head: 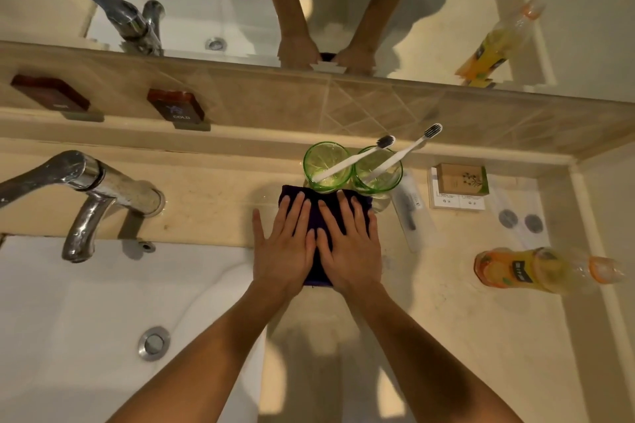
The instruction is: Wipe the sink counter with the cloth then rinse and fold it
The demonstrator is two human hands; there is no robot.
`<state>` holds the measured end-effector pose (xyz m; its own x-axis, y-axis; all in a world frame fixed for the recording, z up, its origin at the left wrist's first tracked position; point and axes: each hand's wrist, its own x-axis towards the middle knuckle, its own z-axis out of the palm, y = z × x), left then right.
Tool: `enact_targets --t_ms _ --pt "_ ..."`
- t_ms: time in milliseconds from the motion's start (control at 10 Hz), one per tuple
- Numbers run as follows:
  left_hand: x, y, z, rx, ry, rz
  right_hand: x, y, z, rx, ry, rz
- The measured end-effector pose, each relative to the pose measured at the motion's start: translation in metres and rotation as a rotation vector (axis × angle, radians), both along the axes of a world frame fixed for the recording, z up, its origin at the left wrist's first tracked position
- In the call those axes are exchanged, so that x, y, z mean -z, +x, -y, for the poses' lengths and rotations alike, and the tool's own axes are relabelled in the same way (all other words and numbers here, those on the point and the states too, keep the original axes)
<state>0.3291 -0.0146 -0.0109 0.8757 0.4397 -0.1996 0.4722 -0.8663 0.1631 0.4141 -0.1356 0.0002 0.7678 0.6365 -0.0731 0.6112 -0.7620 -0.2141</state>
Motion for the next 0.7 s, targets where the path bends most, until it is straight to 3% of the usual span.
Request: enact_targets --t_ms 200,400,500,700 --pt "-0.022 0.004 -0.007 0.050 -0.103 -0.135 -0.007 0.002 0.002 -0.033 -0.015 -0.019" --pt "-0.060 0.010 -0.018 0.107 -0.208 -0.266 -0.025 0.015 0.007 -0.126 -0.028 -0.183" --pt "-0.083 0.009 -0.019 0.086 -0.266 -0.139 -0.052 0.017 0.011 -0.058 -0.033 -0.357" --pt "-0.126 -0.028 0.005 0.037 -0.151 0.224 -0.107 -0.015 0.042 0.035 0.161 -0.315"
